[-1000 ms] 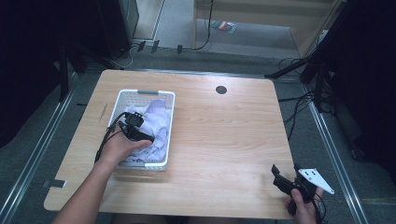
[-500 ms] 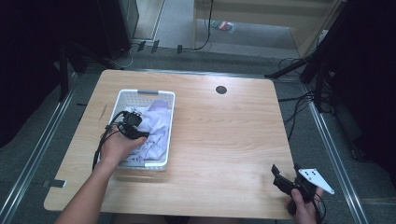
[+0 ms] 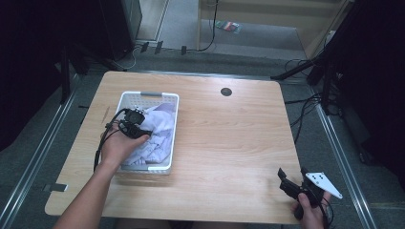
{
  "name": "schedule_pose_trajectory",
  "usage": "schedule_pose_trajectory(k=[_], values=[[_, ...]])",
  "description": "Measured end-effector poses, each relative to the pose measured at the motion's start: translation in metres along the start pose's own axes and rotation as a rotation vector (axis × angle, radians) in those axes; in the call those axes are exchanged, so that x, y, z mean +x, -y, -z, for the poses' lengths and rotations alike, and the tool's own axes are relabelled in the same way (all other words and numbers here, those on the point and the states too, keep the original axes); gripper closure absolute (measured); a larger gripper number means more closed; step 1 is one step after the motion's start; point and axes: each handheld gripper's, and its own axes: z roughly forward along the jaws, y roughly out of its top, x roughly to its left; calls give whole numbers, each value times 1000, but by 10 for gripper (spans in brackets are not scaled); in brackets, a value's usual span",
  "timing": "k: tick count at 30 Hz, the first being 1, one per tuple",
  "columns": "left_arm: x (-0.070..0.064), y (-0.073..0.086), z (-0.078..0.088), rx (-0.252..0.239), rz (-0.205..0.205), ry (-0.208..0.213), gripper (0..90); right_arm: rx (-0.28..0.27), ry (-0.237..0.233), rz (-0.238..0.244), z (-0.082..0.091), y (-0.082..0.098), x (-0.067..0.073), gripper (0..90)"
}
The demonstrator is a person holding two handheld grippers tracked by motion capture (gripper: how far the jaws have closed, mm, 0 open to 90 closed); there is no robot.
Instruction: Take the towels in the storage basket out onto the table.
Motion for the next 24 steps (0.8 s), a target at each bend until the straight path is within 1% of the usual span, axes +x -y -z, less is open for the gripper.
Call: schedule_pose_trajectory(k=[1,2,7,9,11,13,14,16,17,18,19,20,23,24], values=[[0,-2,4,-4,7,6,590,0,0,0,0,0,0,125],[0,-2,4,-4,7,6,590,0,0,0,0,0,0,125],[0,-9,22,-35,30,7,589,-1,0,0,0,0,0,125],[-1,-13,32,-40,20,0,589,0,1,-1,0,0,0,125],[-1,-14,35,-44,18,-1,589,0,1,0,0,0,0,126],[-1,-18,44,-50,16,-4,589,0,2,-1,0,0,0,125],[-1,-18,44,-50,16,-4,589,0,2,-1,0,0,0,125],[-2,-22,51,-57,19,0,589,0,2,-1,0,0,0,126],[-3,-25,58,-62,13,-4,589,0,2,-2,0,0,0,126],[-3,-25,58,-62,13,-4,589,0,2,-1,0,0,0,126],[-3,-29,65,-68,7,-1,589,0,2,-1,0,0,0,126],[-3,-29,65,-68,7,-1,589,0,2,-1,0,0,0,126],[-4,-34,75,-79,10,10,589,0,2,-1,0,0,0,126],[-5,-37,79,-82,4,4,588,0,2,-1,0,0,0,126]])
